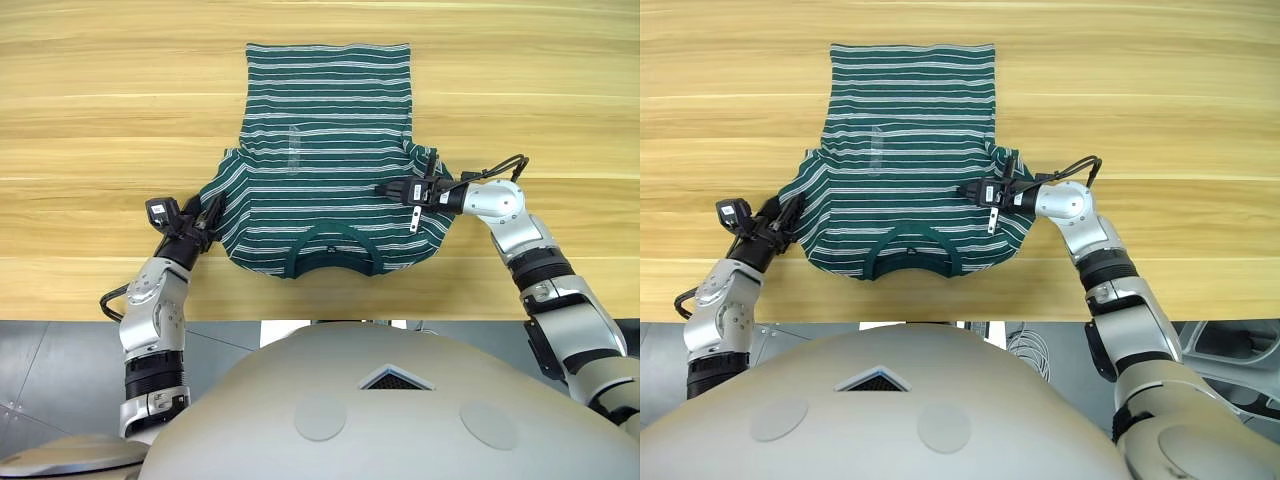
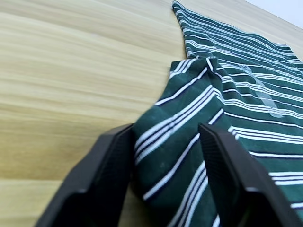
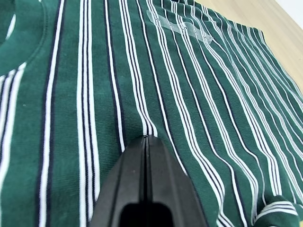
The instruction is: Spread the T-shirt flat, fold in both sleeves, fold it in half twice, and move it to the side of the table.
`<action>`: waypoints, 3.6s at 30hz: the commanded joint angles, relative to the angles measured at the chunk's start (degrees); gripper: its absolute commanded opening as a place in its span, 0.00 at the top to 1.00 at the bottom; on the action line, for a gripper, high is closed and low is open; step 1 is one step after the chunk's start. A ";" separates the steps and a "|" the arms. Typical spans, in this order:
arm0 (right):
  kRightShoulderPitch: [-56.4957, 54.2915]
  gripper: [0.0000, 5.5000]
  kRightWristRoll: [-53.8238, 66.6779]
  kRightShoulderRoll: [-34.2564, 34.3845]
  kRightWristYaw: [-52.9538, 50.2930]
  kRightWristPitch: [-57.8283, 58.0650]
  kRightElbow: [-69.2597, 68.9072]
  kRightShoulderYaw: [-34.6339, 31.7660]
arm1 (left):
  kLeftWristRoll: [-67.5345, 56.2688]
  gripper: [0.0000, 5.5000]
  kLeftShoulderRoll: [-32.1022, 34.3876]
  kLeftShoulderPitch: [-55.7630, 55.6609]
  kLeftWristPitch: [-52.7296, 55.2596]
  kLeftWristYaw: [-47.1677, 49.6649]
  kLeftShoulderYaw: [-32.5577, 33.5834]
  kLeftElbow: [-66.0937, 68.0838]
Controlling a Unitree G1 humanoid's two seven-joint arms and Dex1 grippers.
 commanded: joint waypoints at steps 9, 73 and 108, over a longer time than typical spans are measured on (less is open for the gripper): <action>-0.83 1.00 -1.34 0.08 -1.61 0.53 0.87 0.52 | -2.64 0.92 -1.51 0.17 4.13 -1.00 0.55 1.05; 13.16 1.00 40.45 -3.21 14.32 12.24 -25.59 -13.59 | 23.76 0.55 2.28 -8.69 -15.07 0.97 -21.34 12.69; 25.60 0.40 41.90 -4.06 -13.79 64.95 -31.93 -28.30 | 25.77 0.54 0.33 -1.18 -21.93 4.34 -23.56 11.63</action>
